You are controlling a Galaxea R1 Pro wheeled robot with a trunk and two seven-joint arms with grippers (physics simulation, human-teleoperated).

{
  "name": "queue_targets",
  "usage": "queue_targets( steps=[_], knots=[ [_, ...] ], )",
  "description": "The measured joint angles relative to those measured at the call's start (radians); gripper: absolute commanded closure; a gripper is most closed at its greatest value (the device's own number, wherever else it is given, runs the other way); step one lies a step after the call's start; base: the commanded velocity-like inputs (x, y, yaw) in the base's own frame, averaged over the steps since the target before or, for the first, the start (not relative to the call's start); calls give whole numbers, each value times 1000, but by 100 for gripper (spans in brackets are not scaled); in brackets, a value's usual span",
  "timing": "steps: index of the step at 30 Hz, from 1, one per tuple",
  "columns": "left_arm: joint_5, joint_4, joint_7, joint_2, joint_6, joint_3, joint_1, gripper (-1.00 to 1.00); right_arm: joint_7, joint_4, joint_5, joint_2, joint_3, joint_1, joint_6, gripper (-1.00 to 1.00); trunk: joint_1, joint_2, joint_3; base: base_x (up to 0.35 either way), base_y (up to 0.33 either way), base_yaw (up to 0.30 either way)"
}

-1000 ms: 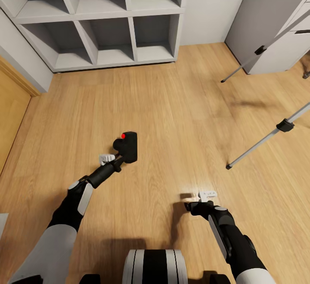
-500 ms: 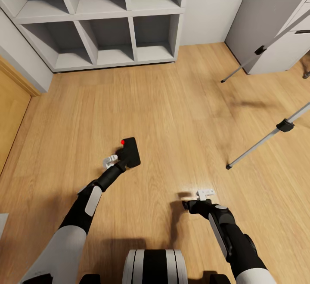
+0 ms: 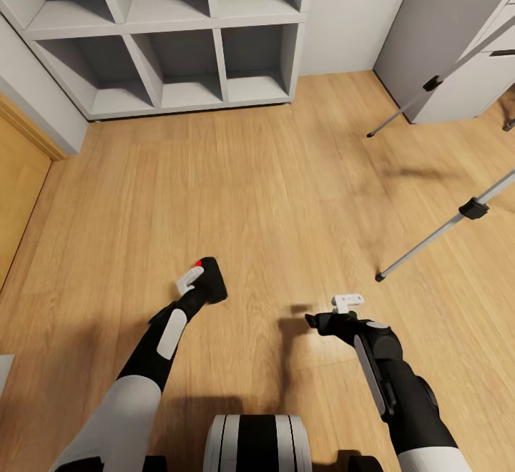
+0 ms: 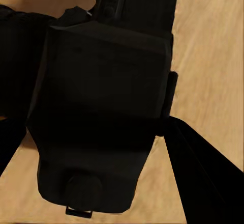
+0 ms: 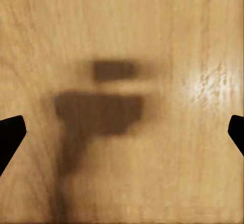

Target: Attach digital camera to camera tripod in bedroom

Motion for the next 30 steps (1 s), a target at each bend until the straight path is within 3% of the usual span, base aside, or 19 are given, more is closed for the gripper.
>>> queue_targets(
  steps=[6,20,25,26,30],
  knots=[
    [-9,-9,66,0,-8,2,0,100,0,-16,-1,14,3,0,20,-100,0,0,0,0,0,0],
    [-33,105,72,0,-10,-5,5,100,0,-12,0,21,6,1,23,-100,-6,3,54,0,0,0],
    [-37,155,70,0,-10,-50,8,100,0,-9,0,21,8,0,23,-100,-9,4,73,0,0,0],
    [-22,170,70,0,-12,-115,9,100,0,-8,-1,21,8,1,23,-100,-9,5,77,0,0,0],
    [-26,172,70,0,-13,-129,9,100,0,-3,-2,21,8,0,24,-100,-11,6,93,0,0,0]
  ],
)
